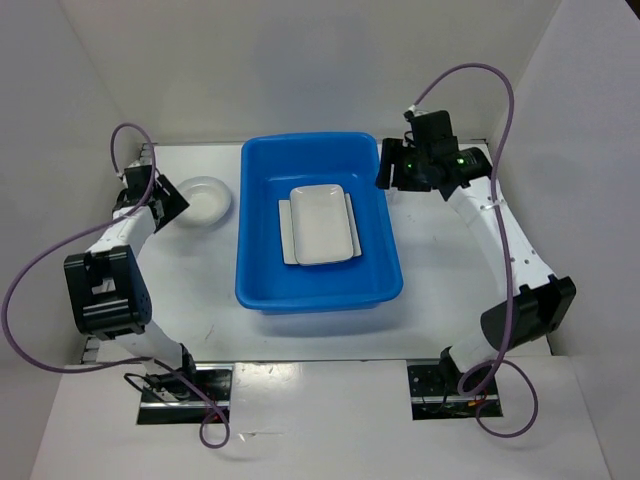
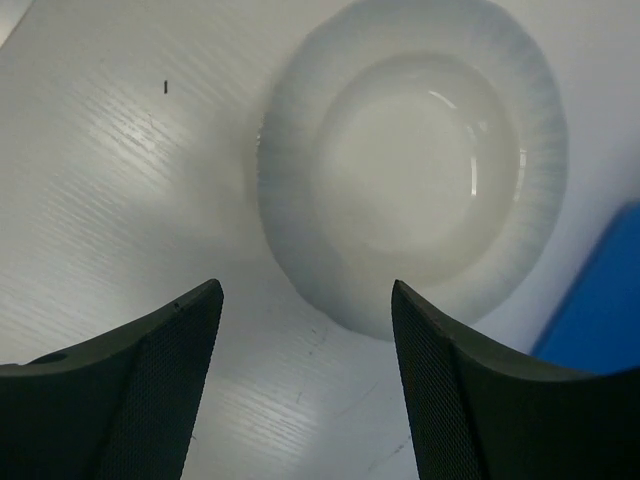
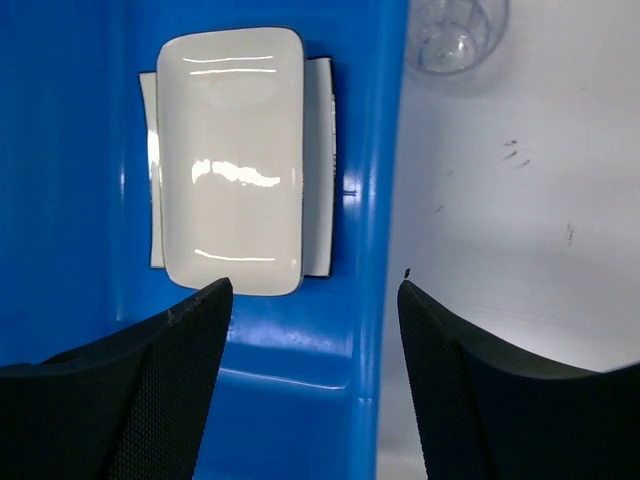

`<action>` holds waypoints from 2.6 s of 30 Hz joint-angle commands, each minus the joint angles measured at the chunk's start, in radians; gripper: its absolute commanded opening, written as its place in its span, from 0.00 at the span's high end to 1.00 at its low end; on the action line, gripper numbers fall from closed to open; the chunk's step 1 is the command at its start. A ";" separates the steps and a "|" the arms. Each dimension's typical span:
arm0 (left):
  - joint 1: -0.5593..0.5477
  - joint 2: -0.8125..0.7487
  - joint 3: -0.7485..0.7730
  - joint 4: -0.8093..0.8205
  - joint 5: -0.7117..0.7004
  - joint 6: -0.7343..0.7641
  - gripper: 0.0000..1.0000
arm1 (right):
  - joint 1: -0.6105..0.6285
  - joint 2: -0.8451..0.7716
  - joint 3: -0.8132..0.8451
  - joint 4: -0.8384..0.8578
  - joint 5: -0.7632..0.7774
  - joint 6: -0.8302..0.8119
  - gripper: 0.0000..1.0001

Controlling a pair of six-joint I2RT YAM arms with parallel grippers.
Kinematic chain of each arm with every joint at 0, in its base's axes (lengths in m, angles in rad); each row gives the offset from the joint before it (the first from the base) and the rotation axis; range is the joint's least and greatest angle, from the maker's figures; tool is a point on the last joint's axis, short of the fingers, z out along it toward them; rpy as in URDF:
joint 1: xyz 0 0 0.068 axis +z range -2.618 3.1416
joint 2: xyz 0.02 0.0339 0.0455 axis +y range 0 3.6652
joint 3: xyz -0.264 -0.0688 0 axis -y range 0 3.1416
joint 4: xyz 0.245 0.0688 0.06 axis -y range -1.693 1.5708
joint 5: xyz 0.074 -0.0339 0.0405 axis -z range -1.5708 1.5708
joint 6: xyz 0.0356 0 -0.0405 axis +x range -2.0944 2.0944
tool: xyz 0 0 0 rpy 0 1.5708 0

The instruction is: Place the mixed dishes into the plastic bin

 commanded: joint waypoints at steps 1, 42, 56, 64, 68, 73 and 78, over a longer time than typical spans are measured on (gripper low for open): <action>0.033 0.067 0.014 0.052 0.006 -0.021 0.24 | -0.018 -0.051 -0.057 0.036 -0.002 -0.015 0.27; 0.112 0.145 -0.156 0.403 0.153 -0.358 0.75 | -0.057 0.026 -0.070 -0.010 0.017 -0.015 0.27; 0.112 0.031 -0.099 0.374 0.163 -0.400 1.00 | -0.057 0.064 -0.051 0.000 -0.001 -0.024 0.27; 0.112 0.001 0.056 0.302 0.183 -0.354 1.00 | -0.057 0.064 -0.070 0.010 -0.040 -0.024 0.27; 0.112 0.001 0.180 0.282 0.229 -0.335 1.00 | -0.057 0.064 -0.070 0.010 -0.072 -0.024 0.27; 0.112 0.001 0.323 0.296 0.393 -0.378 1.00 | -0.057 0.055 -0.088 0.019 -0.090 -0.024 0.27; 0.058 -0.045 0.395 0.305 0.580 -0.414 1.00 | -0.057 0.046 -0.101 0.028 -0.110 -0.024 0.27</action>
